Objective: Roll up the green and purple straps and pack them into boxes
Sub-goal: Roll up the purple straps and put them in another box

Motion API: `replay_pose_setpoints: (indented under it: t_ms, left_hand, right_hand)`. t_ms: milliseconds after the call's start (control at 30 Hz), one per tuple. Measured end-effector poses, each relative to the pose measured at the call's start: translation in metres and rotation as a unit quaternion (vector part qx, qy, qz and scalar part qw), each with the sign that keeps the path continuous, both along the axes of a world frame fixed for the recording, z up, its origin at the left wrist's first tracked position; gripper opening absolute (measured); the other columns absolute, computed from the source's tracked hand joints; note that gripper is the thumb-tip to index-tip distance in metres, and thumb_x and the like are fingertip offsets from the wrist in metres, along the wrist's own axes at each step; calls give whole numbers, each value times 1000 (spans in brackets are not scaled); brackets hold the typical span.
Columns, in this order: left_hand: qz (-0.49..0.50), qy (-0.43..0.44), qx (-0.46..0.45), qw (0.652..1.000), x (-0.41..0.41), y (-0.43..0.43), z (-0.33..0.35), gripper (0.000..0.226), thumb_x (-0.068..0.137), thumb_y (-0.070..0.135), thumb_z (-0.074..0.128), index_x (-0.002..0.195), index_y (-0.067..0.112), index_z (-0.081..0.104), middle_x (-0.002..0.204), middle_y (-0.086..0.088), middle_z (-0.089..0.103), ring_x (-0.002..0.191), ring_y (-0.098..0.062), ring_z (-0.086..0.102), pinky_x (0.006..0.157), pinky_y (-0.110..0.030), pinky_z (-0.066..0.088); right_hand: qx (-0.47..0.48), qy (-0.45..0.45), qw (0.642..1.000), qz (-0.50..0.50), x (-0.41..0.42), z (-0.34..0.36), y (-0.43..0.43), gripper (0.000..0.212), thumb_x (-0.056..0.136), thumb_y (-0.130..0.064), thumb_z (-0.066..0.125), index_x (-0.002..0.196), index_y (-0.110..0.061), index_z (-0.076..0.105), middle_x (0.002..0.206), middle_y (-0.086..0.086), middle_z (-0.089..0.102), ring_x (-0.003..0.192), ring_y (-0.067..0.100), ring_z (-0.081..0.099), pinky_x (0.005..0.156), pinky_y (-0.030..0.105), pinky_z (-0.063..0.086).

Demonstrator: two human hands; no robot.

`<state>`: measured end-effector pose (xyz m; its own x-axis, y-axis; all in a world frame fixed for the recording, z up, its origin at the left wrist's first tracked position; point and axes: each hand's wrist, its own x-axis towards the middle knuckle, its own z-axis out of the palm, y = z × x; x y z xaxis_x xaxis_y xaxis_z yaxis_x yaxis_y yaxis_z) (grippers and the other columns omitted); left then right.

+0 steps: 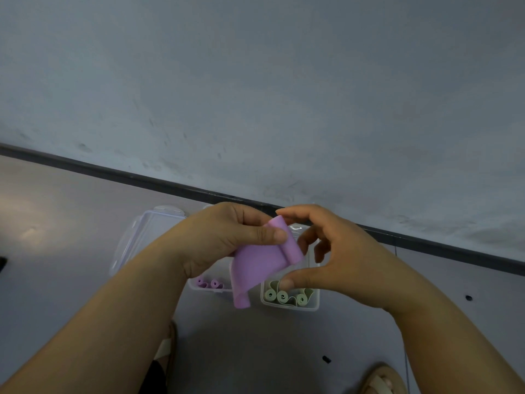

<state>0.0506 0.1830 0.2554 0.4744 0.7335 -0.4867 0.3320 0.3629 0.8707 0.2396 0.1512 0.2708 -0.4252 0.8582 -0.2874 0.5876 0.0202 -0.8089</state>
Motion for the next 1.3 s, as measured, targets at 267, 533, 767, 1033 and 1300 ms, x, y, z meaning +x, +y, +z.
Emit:
replay_pose_setpoints:
  t_ms: [267, 533, 767, 1033, 1300]
  left_hand:
    - [52, -36, 25, 998, -1, 2, -3, 39, 59, 40, 71, 93, 21, 75, 100, -2, 72, 98, -24, 66, 89, -40, 53]
    - [102, -75, 40, 991, 6, 1, -4, 43, 63, 37, 68, 103, 20, 71, 103, -2, 72, 101, -24, 66, 94, -45, 51]
    - [133, -108, 43, 984, 11, -1, -3, 37, 61, 33, 68, 96, 24, 73, 103, -1, 72, 101, -23, 66, 93, -45, 51]
    - [129, -119, 32, 984, 13, -2, -1, 36, 67, 25, 64, 103, 20, 67, 99, -4, 73, 96, -21, 68, 84, -34, 56]
    - [148, -106, 33, 983, 14, -1, -1, 38, 65, 34, 66, 94, 10, 67, 86, -9, 73, 79, -18, 69, 74, -30, 57]
  right_hand:
    - [-49, 59, 989, -125, -1, 1, 1, 50, 63, -69, 34, 90, -36, 61, 71, -19, 62, 62, -5, 53, 61, 12, 45]
    - [-52, 73, 968, -235, -7, -3, 4, 61, 63, -69, 32, 84, -22, 64, 60, -10, 59, 54, -4, 47, 64, 25, 42]
    - [-44, 97, 961, -254, -12, -4, 4, 53, 65, -65, 34, 81, -24, 63, 68, -9, 60, 58, -7, 52, 64, 21, 41]
    - [-33, 167, 948, -268, -11, -7, 6, 43, 63, -54, 50, 84, -19, 64, 71, -8, 64, 61, -6, 56, 58, 8, 46]
    - [-10, 160, 952, -259, -9, -11, 7, 11, 80, -33, 62, 89, -27, 60, 85, -1, 66, 78, 9, 62, 64, 15, 52]
